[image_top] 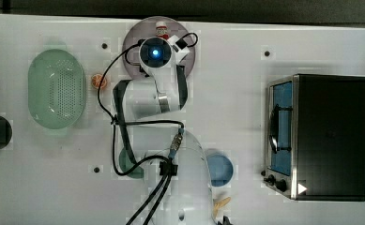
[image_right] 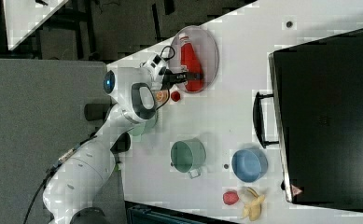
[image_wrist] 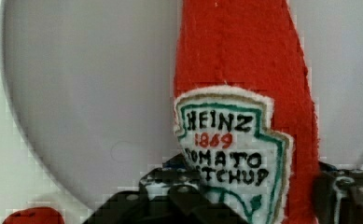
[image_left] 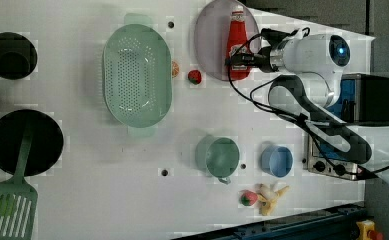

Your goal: Pick ketchup from plate and place it on table.

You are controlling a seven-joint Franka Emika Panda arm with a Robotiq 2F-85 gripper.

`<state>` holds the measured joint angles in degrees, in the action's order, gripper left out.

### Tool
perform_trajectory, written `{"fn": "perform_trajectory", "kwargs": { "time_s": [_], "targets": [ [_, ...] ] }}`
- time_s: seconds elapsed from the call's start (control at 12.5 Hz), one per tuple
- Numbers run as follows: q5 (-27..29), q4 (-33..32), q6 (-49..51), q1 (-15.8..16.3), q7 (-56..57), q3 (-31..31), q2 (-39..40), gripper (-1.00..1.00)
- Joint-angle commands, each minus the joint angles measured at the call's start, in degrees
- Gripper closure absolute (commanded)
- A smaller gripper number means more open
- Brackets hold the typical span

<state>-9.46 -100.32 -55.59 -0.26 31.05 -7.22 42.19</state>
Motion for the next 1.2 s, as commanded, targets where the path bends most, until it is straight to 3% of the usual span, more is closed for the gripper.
{"fn": "perform_trajectory", "kwargs": {
  "time_s": [0.08, 0.4, 0.8, 1.2],
  "targets": [
    [0.10, 0.93, 4.56, -0.67, -0.99, 0.35, -11.43, -0.21],
    [0.37, 0.20, 19.81, -2.53, -1.23, 1.08, -23.08, -0.21],
    [9.01, -6.00, 34.75, -5.81, -1.44, 3.51, -34.66, -0.21],
    [9.50, -19.28, 32.48, -6.70, -2.25, 6.34, -42.14, -0.21]
  ]
}}
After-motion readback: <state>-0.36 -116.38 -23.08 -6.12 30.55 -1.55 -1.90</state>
